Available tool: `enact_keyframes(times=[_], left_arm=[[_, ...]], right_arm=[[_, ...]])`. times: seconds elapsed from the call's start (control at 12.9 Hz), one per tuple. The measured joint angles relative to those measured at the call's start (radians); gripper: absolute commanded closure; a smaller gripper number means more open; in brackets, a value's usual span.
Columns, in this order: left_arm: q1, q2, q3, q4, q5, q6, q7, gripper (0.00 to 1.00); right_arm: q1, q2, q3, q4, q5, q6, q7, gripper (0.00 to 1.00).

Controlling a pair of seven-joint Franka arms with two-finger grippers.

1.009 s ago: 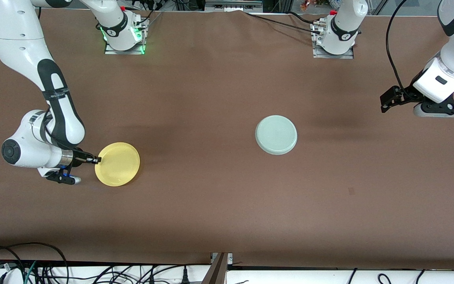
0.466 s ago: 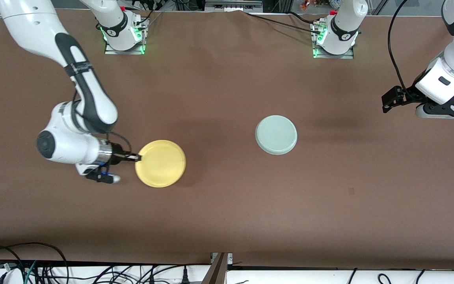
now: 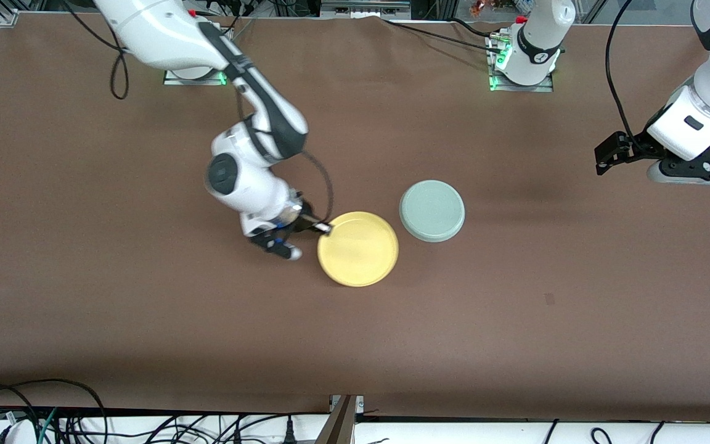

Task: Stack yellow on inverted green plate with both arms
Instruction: 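Carry the yellow plate with the right gripper over the green plate, then lower the yellow plate onto the green plate with the right gripper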

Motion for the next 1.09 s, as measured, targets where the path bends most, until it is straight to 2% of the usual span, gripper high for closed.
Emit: enact_keyframes(times=[0.39, 0.62, 0.78, 1.09], left_arm=[[0.0, 0.002, -0.003, 0.003, 0.0, -0.001, 0.0, 0.0], [0.0, 0.004, -0.003, 0.003, 0.0, -0.002, 0.0, 0.0], [0.0, 0.004, -0.003, 0.004, 0.0, -0.002, 0.0, 0.0], [0.0, 0.006, -0.003, 0.004, 0.0, -0.002, 0.0, 0.0]], right_arm=[[0.204, 0.14, -0.022, 0.168, 0.0, 0.079, 0.215, 1.0], [0.327, 0.215, -0.098, 0.204, 0.0, 0.147, 0.262, 1.0], [0.355, 0.235, -0.122, 0.211, 0.0, 0.155, 0.267, 1.0], [0.355, 0.237, -0.131, 0.225, 0.0, 0.153, 0.267, 1.0]])
